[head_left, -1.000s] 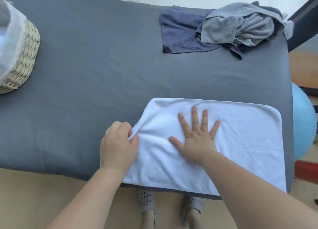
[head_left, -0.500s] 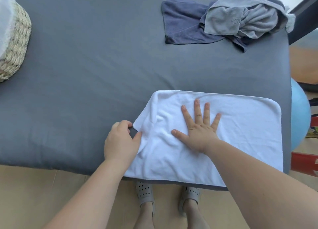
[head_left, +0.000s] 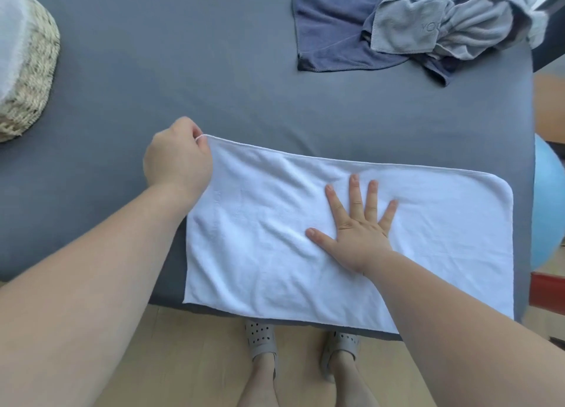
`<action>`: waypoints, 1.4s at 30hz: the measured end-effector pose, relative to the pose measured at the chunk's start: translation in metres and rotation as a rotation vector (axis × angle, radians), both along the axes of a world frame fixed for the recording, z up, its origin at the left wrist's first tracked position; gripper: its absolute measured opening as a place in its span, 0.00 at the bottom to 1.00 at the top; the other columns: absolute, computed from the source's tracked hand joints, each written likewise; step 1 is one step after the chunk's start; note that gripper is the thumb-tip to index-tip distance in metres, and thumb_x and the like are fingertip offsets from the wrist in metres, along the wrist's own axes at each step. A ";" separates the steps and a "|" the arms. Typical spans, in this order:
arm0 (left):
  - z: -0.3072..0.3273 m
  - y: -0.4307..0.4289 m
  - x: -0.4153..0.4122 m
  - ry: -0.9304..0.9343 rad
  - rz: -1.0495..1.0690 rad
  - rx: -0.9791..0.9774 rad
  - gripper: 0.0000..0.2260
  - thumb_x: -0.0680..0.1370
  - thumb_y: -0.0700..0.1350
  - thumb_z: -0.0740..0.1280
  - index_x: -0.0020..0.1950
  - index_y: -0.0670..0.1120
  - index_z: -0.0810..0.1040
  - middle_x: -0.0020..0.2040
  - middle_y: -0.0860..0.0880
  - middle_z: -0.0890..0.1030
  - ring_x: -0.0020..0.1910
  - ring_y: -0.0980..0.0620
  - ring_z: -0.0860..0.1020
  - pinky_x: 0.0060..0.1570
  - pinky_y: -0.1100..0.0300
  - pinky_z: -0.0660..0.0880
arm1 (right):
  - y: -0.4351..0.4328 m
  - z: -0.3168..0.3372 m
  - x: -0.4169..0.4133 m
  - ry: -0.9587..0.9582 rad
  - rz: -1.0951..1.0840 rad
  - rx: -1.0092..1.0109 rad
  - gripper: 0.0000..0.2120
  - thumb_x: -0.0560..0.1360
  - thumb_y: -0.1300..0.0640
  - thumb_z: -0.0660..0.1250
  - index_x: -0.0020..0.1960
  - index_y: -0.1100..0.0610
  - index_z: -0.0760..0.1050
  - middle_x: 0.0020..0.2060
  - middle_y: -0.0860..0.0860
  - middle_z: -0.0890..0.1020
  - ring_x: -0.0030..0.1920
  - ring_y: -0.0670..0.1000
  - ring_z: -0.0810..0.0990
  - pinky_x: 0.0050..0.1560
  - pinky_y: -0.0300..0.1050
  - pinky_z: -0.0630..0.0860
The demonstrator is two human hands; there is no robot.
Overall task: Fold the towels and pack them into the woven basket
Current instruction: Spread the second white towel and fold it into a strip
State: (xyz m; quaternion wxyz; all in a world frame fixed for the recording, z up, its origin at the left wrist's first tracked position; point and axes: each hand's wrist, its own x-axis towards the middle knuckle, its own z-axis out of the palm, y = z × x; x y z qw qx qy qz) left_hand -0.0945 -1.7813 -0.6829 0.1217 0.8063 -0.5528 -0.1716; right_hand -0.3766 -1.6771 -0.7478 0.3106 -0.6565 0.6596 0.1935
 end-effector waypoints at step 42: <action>-0.042 0.205 0.044 0.201 -0.122 0.154 0.17 0.72 0.45 0.72 0.33 0.49 0.65 0.30 0.54 0.69 0.33 0.49 0.70 0.32 0.55 0.65 | -0.044 0.032 0.240 -0.079 0.158 -0.152 0.30 0.83 0.42 0.52 0.78 0.59 0.54 0.75 0.53 0.55 0.72 0.60 0.56 0.65 0.62 0.64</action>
